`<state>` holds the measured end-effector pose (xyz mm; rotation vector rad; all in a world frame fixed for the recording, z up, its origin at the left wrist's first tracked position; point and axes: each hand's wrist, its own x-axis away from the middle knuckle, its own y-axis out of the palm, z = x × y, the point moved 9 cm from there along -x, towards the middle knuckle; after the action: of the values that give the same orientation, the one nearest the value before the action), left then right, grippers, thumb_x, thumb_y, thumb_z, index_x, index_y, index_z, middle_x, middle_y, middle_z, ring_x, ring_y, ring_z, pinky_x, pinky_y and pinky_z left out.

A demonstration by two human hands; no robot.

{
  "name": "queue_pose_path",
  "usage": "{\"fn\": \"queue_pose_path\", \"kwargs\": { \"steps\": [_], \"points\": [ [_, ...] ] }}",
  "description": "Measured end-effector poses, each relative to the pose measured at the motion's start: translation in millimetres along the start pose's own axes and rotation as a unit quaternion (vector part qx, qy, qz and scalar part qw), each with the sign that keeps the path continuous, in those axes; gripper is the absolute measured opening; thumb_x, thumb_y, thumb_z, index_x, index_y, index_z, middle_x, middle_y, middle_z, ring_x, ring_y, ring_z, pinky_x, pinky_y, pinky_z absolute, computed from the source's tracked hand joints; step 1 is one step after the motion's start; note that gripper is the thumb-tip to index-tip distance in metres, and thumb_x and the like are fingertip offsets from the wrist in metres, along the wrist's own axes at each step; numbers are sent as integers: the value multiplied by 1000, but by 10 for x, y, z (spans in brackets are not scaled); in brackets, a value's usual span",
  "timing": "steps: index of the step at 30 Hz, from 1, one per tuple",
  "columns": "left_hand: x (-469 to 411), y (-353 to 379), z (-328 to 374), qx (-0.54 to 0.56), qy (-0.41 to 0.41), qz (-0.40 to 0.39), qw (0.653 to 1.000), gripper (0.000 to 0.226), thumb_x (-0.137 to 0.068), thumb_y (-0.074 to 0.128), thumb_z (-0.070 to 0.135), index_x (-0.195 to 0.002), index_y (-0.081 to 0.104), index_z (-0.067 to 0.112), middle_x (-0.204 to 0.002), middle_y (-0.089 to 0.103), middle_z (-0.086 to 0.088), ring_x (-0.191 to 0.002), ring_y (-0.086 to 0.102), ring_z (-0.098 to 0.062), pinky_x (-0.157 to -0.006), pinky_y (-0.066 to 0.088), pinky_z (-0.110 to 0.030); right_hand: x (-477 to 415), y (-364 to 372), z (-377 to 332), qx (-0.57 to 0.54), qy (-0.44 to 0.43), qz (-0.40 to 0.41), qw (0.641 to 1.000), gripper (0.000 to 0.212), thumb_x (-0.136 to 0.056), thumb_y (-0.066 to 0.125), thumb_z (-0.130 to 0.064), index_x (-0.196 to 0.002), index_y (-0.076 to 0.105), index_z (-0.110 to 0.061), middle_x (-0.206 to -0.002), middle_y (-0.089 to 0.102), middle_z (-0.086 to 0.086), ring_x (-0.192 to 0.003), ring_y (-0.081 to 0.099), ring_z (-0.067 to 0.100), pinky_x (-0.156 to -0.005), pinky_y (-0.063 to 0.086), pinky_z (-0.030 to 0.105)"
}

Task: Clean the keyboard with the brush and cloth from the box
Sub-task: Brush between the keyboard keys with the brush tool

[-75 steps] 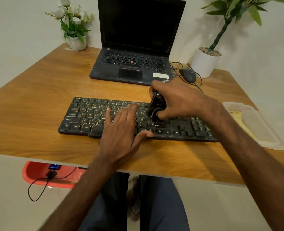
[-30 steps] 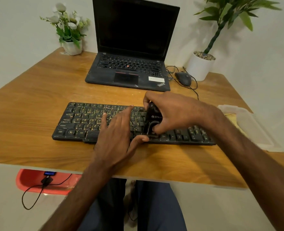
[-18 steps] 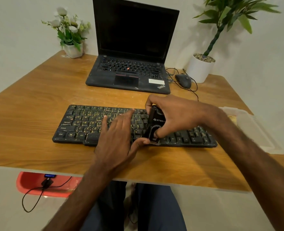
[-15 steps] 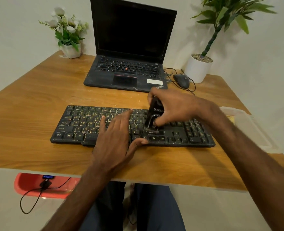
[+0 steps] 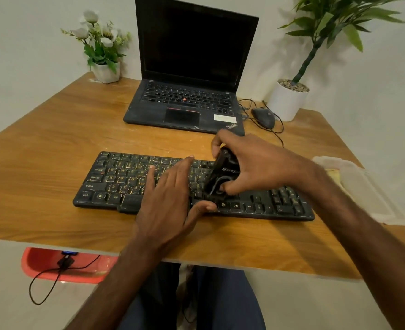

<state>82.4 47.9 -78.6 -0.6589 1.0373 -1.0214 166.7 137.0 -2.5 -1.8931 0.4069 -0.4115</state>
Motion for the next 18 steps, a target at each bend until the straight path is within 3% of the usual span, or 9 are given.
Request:
{"fn": "queue_pose_path", "kwargs": {
  "steps": [6,10,15,18],
  "points": [
    [7,-16,5,15,-5,-4,1000,105,-86,4,84,-153,22,5,-151,45,-14,-138,45,-23,-120,15,-60,-264,-21,21,47,-14,36,998,54,-70,81,-33,-110,44,-30,-91,56,-12,-78,55,1,-62,52,26],
    [29,-167,-96,34,-23,2,999,101,-86,5,82,-153,23,8,-151,43,-14,-137,45,-23,-119,18,-62,-299,-3,53,41,-11,19,999,52,-73,80,-30,-112,46,-27,-97,56,-11,-83,56,4,-64,51,20],
    [149,-459,-756,-62,-72,-1,995,92,-92,12,77,-150,28,7,-150,43,-19,-138,42,-34,-113,25,-66,-219,58,-44,36,-24,23,999,52,-75,82,-30,-112,46,-26,-102,58,-9,-91,58,8,-63,48,15],
    [221,-605,-1048,-53,-117,24,991,86,-96,13,72,-150,27,7,-150,41,-20,-137,40,-35,-110,30,-64,-216,150,-225,-40,-33,-34,998,57,-72,85,-30,-113,45,-27,-102,60,-9,-88,62,5,-63,56,20]
  ]
}}
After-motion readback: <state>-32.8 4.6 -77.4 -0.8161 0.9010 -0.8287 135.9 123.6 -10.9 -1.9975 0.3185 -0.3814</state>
